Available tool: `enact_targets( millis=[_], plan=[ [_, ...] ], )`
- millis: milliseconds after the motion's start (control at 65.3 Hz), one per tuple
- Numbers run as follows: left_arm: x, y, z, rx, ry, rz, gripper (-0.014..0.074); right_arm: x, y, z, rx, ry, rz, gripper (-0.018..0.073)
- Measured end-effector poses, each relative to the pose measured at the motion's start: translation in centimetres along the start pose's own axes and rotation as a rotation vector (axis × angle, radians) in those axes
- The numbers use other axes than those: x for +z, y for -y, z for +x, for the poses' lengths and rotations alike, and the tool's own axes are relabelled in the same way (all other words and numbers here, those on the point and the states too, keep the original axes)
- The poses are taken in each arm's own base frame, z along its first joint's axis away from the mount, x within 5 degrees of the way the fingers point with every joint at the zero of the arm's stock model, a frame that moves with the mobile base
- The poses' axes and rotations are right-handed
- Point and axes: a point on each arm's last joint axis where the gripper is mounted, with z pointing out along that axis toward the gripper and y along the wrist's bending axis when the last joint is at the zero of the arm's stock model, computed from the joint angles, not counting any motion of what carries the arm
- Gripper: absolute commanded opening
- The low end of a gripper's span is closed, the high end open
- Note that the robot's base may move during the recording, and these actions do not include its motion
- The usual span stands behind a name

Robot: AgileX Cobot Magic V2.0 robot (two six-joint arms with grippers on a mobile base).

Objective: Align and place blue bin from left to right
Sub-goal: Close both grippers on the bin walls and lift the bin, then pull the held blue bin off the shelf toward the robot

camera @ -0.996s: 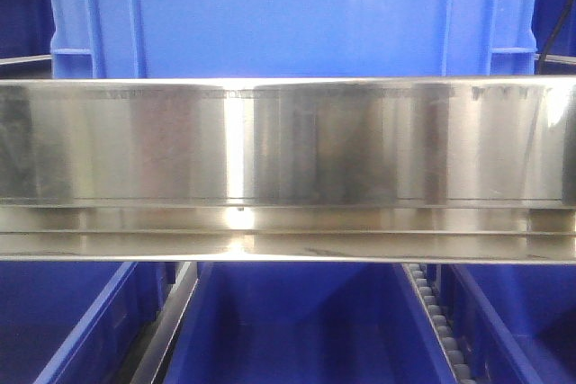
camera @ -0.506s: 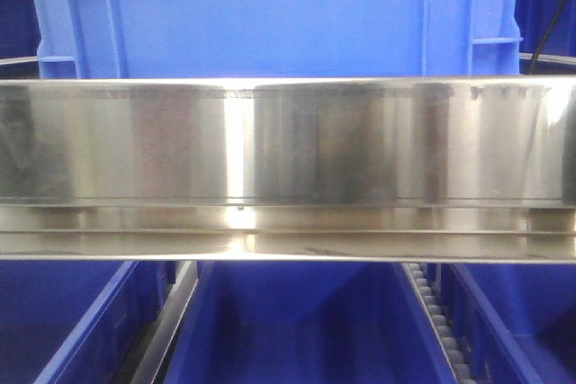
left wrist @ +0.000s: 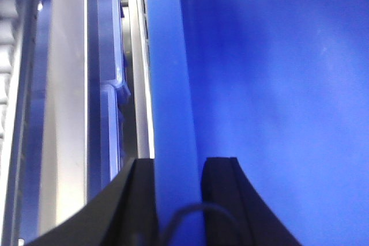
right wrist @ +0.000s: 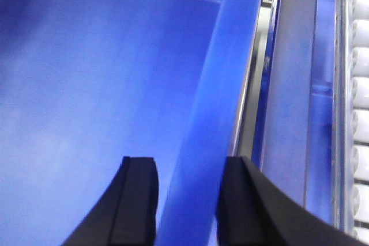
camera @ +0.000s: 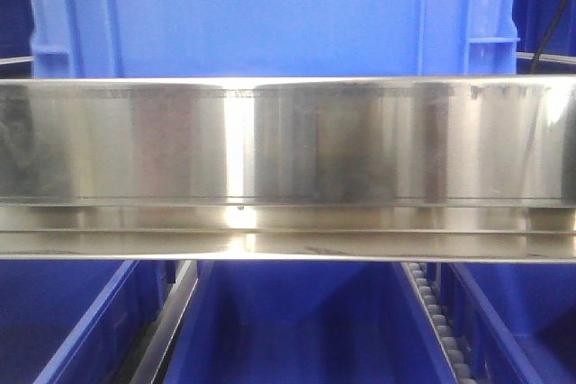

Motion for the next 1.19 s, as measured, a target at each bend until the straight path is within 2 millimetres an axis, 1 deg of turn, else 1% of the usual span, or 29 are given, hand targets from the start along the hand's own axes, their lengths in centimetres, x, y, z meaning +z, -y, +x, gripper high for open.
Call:
enact_targets(
  millis=[138,276,506,613,659,766,1195],
  plan=[
    [-1.6,-0.1,-0.8,-0.012,0.043,0.011,-0.0111,-0.9,-0.1,0.0,-0.001,0.017,-0.002,-0.0068],
    [-3.1,-0.2,-1.3,-0.024,0.072,0.024,-0.0111,-2.6,-0.2,-0.4,-0.004,0.057,-0.006,-0.0068],
    [-5.5,-0.2,-1.9,-0.041,0.149,0.054,-0.0111,-7.4,-0.6,-1.8,-0.014,0.182,-0.009,-0.0068],
    [-6.7,-0.1,-2.0,-0.047,0.175,0.066,-0.0111,-9.2,-0.8,-2.2,-0.016,0.221,-0.011,-0.0068],
    [-7.1,-0.1,-2.0,-0.05,0.182,0.069,-0.0111,-9.6,-0.8,-2.3,-0.018,0.233,-0.011,-0.0068],
    [-7.3,-0.2,-2.0,-0.052,0.188,0.07,-0.0111,-10.1,-0.9,-2.4,-0.019,0.242,-0.012,-0.0068],
    [-7.3,-0.1,-1.9,-0.052,0.178,0.072,-0.0111,-10.0,-0.8,-2.3,-0.017,0.226,-0.011,-0.0068]
  ],
)
